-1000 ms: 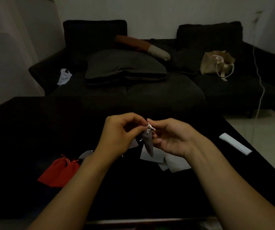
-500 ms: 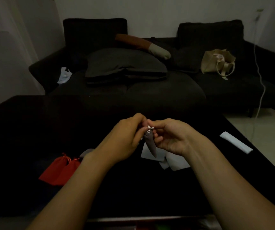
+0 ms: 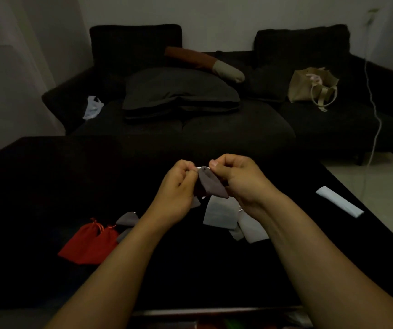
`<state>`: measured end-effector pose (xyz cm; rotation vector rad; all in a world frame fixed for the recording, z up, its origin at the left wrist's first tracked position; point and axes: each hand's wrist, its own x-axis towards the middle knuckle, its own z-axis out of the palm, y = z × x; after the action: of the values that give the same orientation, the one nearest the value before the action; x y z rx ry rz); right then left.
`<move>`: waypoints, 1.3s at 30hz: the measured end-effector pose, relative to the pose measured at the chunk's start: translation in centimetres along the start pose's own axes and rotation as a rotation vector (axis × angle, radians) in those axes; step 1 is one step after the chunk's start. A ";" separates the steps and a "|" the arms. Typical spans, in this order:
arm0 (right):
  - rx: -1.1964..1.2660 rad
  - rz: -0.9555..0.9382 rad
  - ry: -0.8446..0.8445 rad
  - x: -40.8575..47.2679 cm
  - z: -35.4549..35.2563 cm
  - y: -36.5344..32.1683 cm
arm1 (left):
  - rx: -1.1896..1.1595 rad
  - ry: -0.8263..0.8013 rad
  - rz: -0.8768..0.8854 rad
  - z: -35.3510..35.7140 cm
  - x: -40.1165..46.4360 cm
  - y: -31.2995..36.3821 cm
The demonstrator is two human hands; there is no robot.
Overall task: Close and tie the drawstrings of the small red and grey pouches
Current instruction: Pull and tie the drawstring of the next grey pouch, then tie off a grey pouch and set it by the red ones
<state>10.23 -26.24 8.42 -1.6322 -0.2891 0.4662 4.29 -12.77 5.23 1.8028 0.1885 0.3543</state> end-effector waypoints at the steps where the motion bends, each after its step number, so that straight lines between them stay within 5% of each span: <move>1: -0.038 -0.007 -0.013 0.1 -0.1 0.0 | 0.007 -0.012 -0.019 -0.2 0.0 0.1; 7: -0.019 -0.031 -0.005 1.2 1.4 1.4 | -0.356 -0.071 -0.355 -1.5 0.5 0.4; 12: -0.128 0.032 -0.103 3.3 3.1 2.4 | 0.145 0.118 -0.334 -5.1 1.4 -3.1; 15: -0.652 -0.219 -0.149 5.0 3.6 6.0 | 0.481 0.232 -0.358 -8.1 1.4 -5.2; 18: -1.102 -0.341 -0.336 5.9 4.9 9.4 | 0.770 0.169 -0.431 -10.7 0.8 -6.6; 22: -1.302 -0.216 -0.432 6.6 6.1 10.7 | 0.781 0.093 -0.536 -11.8 0.4 -6.3; 27: -1.125 -0.254 -0.360 6.5 5.8 10.0 | 0.920 0.248 -0.327 -10.7 0.5 -5.4; 30: -0.919 -0.378 -0.157 6.2 4.8 8.1 | 0.734 0.345 -0.099 -8.6 0.7 -4.5; 35: -0.088 -0.276 -0.036 4.8 1.7 3.2 | 0.037 -0.027 -0.155 -4.7 0.9 -1.7; 39: 0.016 -0.232 -0.152 3.5 -1.0 1.5 | -0.155 -0.080 -0.112 -2.2 0.8 0.1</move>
<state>13.62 -25.70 6.55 -1.5280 -0.5799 0.4139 4.24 -10.54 5.98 1.6427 0.1994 0.2117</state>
